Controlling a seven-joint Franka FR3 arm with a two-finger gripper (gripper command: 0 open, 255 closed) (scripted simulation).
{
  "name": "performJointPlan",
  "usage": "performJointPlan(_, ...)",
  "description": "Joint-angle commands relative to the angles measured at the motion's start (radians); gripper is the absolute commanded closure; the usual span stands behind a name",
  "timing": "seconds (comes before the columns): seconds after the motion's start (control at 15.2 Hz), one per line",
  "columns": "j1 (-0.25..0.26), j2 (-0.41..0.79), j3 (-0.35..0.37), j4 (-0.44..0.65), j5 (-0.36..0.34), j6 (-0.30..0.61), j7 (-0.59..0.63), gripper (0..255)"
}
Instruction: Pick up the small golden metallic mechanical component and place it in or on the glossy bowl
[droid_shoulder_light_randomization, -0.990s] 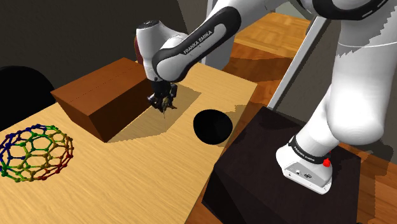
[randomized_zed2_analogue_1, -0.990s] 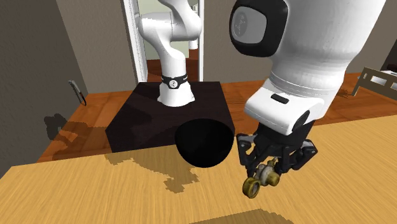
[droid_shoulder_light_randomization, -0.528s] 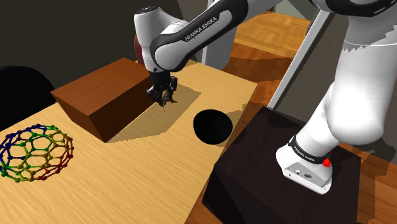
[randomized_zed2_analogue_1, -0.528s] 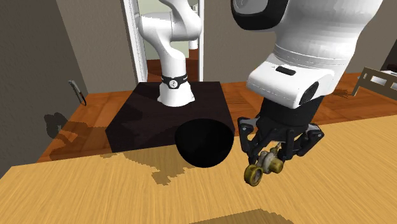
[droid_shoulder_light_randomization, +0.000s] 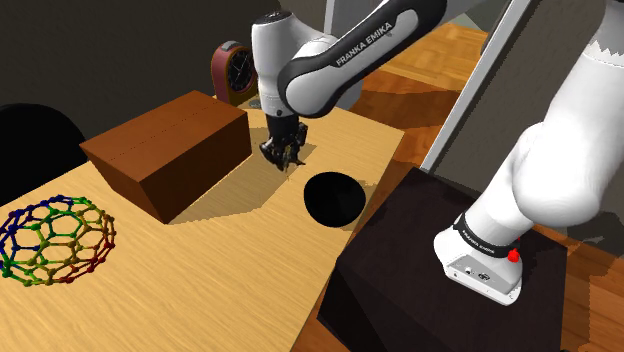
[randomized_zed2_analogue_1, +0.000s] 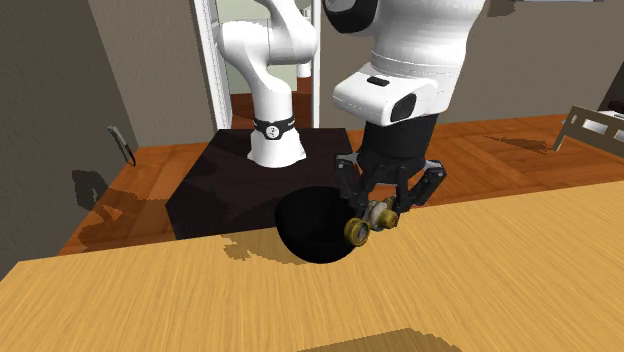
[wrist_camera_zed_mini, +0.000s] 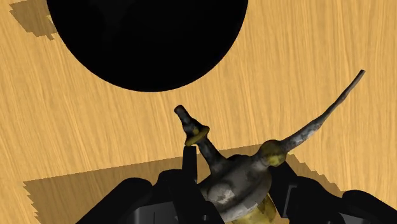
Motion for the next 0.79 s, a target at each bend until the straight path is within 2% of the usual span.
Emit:
performJointPlan(0.0, -0.014, -0.074, -0.003, -0.097, 0.021, 0.027, -0.028, 255)
performJointPlan(0.53, -0.027, -0.365, -0.032, -0.432, 0.106, 0.083, -0.136, 255)
performJointPlan(0.73, -0.030, -0.328, -0.030, -0.445, 0.096, 0.131, -0.127, 255)
